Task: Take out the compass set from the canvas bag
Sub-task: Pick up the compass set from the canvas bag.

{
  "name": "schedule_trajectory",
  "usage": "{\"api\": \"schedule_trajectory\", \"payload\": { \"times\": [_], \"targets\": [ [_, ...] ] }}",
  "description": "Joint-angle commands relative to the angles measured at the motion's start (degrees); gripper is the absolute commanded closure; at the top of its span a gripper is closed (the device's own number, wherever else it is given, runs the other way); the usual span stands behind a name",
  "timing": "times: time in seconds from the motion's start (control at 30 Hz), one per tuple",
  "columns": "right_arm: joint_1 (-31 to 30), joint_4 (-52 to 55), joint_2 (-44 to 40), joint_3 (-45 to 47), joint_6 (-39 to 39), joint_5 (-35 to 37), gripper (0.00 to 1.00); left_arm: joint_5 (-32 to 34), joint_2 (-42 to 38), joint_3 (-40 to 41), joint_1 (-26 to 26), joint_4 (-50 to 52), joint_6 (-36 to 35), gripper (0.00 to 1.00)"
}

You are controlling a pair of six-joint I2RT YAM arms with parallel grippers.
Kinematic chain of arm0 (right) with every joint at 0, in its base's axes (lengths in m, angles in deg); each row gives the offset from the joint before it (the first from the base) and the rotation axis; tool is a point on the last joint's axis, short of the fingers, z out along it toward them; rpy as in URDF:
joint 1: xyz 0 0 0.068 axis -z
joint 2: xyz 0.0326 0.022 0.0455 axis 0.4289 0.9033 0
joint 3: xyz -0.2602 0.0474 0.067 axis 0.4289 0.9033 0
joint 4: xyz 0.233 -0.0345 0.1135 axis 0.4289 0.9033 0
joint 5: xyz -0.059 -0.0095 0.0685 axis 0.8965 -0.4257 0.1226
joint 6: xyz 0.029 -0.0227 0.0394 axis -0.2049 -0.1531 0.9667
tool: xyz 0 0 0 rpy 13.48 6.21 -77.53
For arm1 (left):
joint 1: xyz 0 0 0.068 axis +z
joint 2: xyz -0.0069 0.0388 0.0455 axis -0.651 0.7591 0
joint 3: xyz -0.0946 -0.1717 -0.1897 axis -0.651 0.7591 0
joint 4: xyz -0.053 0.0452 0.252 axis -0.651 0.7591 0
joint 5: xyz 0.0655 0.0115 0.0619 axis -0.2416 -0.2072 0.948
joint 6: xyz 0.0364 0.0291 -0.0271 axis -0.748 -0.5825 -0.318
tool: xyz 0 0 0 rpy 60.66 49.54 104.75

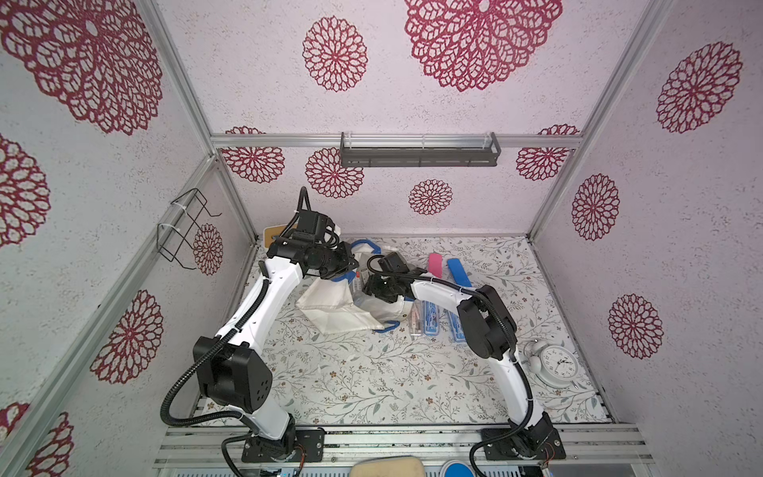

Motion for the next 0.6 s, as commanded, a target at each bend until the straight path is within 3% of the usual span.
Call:
{"api": "schedule_trajectory", "payload": {
  "times": [0.0, 0.1, 0.23, 0.4, 0.47, 0.57],
  "targets": [
    [3.67, -7.29, 0.50, 3.84, 8.71, -3.47, 0.42, -1.80, -0.57, -0.41, -0.26, -0.50, 0.75, 1.00],
    [4.24, -10.32, 0.28, 6.44, 11.10, -4.58, 0.44, -1.64, -0.54, -0.35, -0.49, -0.35, 0.79, 1.00],
    [4.35, -10.69, 0.62, 6.92, 12.79, -5.18, 0.33, -1.42, -0.57, -0.37, -0.81, -0.26, 0.95, 1.00],
    [4.35, -13.66, 2.10, 6.81, 17.28, -7.83, 0.29, -1.15, -0.30, -1.02, -1.33, -0.27, 1.20, 1.00],
    [4.44, -15.31, 2.70, 6.79, 18.86, -8.66, 0.31, -1.07, -0.17, -1.24, -1.49, -0.16, 1.27, 1.00],
    [4.59, -21.12, 3.43, 7.96, 22.45, -10.78, 0.45, -0.81, -0.22, -1.41, -1.79, -0.08, 1.33, 1.00]
  ]
}}
